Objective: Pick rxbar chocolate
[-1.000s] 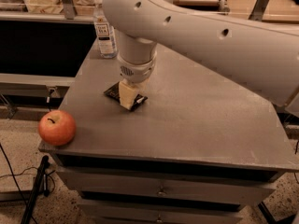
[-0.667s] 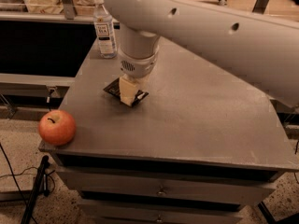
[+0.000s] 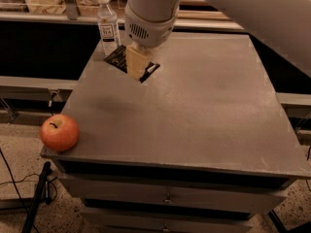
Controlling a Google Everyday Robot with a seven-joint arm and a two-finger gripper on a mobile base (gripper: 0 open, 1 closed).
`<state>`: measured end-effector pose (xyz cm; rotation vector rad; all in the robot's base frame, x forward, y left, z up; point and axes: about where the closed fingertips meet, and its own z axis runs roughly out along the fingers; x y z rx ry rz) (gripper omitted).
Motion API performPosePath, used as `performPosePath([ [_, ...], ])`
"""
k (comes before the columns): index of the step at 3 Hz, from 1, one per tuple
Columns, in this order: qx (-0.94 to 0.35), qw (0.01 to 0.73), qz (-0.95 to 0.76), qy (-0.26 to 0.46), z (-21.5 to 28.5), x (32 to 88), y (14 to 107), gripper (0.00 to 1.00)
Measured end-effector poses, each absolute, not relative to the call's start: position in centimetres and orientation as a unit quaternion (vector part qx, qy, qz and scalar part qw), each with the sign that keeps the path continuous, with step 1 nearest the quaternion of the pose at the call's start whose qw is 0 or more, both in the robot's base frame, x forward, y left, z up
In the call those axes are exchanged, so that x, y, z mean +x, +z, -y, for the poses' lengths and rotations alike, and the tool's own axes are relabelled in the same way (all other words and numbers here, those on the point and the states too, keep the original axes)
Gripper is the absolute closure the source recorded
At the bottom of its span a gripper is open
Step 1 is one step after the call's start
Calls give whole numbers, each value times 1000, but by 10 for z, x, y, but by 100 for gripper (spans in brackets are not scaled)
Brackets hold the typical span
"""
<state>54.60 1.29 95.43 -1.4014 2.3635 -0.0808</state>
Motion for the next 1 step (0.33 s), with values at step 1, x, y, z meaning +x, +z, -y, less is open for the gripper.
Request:
performPosePath([
  [1, -500, 195, -843, -29, -13, 546, 954, 100],
])
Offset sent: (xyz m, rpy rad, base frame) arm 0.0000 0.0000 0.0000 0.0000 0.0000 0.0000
